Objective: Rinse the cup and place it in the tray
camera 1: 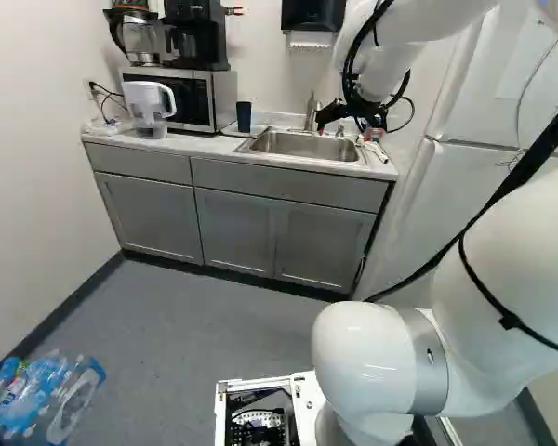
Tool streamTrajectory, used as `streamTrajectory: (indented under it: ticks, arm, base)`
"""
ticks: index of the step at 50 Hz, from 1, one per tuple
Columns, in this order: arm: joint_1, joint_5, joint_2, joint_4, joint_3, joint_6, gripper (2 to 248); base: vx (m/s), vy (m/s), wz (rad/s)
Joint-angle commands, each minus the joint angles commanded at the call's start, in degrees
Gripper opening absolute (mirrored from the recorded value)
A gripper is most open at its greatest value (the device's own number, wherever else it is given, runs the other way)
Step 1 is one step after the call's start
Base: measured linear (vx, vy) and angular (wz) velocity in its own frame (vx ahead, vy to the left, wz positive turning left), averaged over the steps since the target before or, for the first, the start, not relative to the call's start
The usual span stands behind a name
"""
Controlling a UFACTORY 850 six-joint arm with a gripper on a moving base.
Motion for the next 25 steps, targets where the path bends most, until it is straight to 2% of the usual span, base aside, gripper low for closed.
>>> streamTrajectory:
  ticks: [25]
  arm:
    - [0.67, 3.90, 0.19, -0.22, 2.73, 0.07, 247]
  base:
    - [0.000, 0.000, 0.000]
